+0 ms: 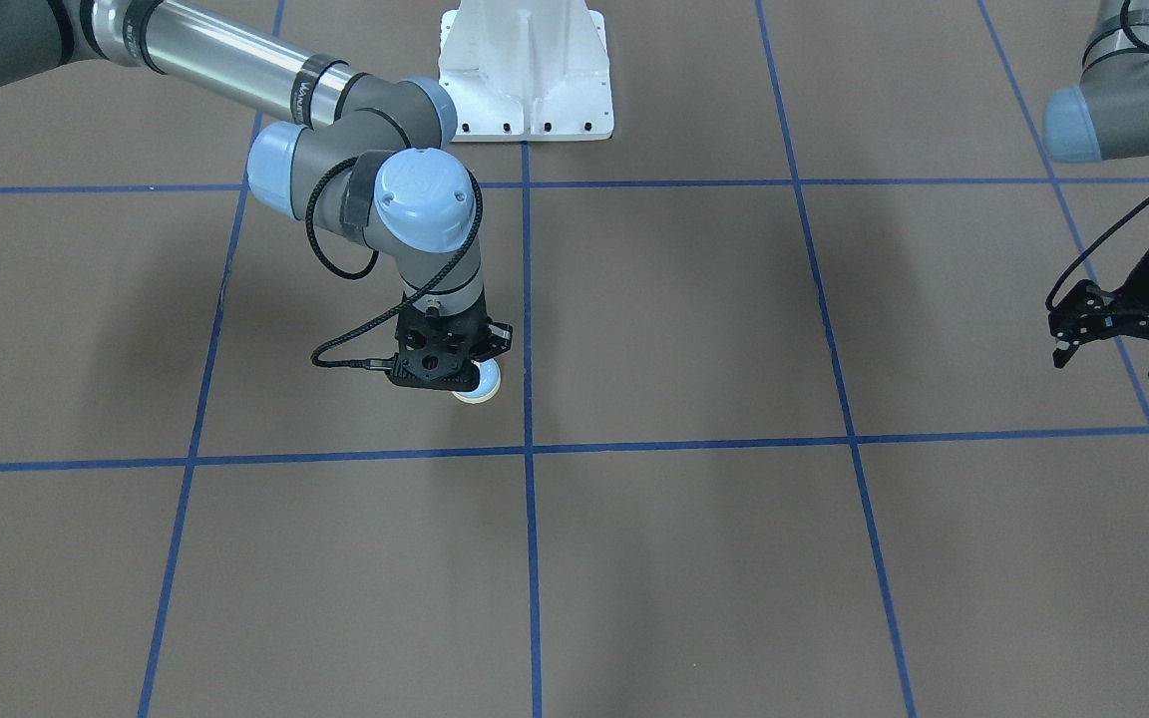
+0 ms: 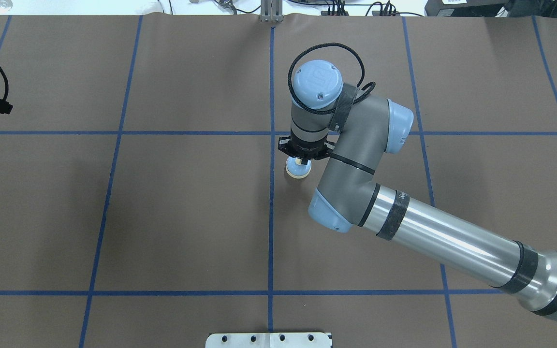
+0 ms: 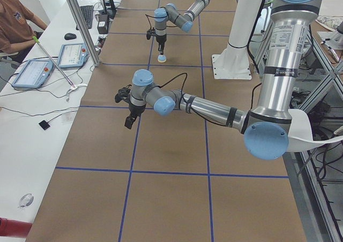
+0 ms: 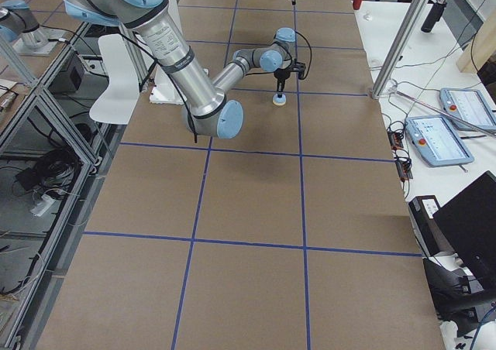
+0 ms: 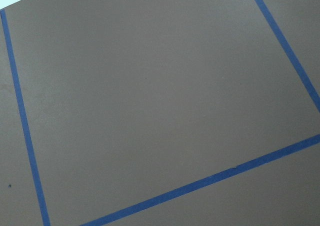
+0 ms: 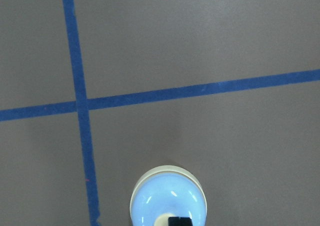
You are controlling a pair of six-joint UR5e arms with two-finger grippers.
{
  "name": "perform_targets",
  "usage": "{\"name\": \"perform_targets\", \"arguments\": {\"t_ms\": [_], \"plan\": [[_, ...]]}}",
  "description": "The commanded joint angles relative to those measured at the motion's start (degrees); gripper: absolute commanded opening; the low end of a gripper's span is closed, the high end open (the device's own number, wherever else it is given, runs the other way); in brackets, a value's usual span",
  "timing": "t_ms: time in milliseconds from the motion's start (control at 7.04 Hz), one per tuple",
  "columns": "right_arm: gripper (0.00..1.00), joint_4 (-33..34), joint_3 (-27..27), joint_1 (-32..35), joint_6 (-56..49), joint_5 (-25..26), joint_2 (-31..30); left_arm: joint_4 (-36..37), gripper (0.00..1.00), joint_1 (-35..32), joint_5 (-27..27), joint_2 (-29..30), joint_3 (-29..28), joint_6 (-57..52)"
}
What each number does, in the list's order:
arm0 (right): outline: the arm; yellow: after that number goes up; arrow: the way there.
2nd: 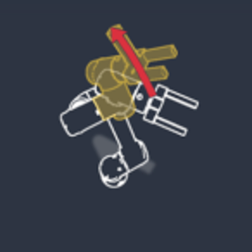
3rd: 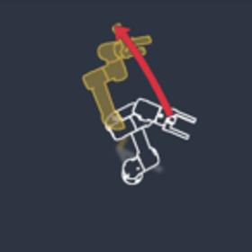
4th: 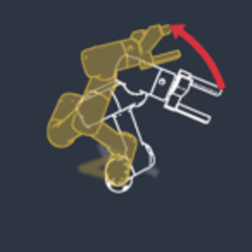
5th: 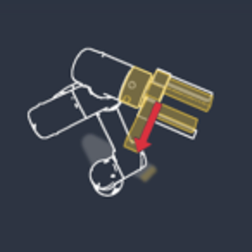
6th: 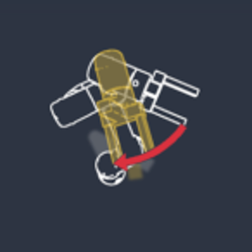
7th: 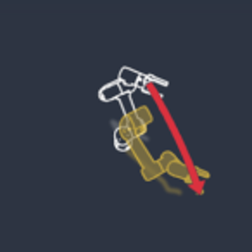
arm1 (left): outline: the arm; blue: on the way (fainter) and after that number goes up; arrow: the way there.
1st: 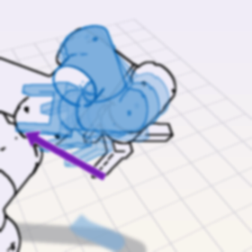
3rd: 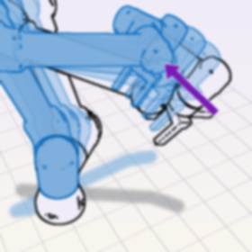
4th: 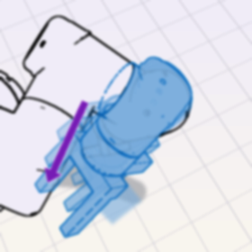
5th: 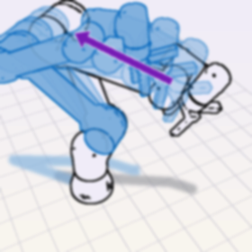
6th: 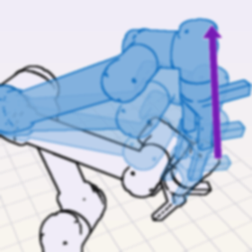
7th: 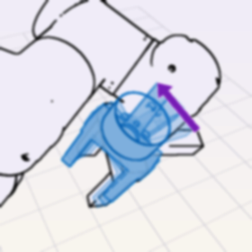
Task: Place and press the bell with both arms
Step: 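Press down on the bell's cream button with the right gripper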
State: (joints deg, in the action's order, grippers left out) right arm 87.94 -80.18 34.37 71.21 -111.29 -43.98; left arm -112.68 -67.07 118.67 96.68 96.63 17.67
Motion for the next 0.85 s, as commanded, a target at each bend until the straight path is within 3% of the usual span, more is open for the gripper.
{"name": "perform_targets", "arguments": {"t_ms": [0,426,568,710], "plan": [[0.00,-0.05,0.29,-0.27,-0.20,0.29,0.12,0.00,1.00,0.01,-0.01,0.00,-0.04,0.00],[0.00,0.39,-3.74,3.76,-0.02,-3.64,0.39,0.00,1.00,-0.07,-0.01,0.09,0.14,0.00],[0.14,0.48,-4.97,4.56,-0.02,-3.84,0.21,0.09,1.00,0.01,-0.01,0.18,0.05,0.00],[0.98,1.00,-6.55,4.83,0.41,-3.75,-0.14,0.09,1.00,0.01,0.07,0.26,0.14,0.00]]}}
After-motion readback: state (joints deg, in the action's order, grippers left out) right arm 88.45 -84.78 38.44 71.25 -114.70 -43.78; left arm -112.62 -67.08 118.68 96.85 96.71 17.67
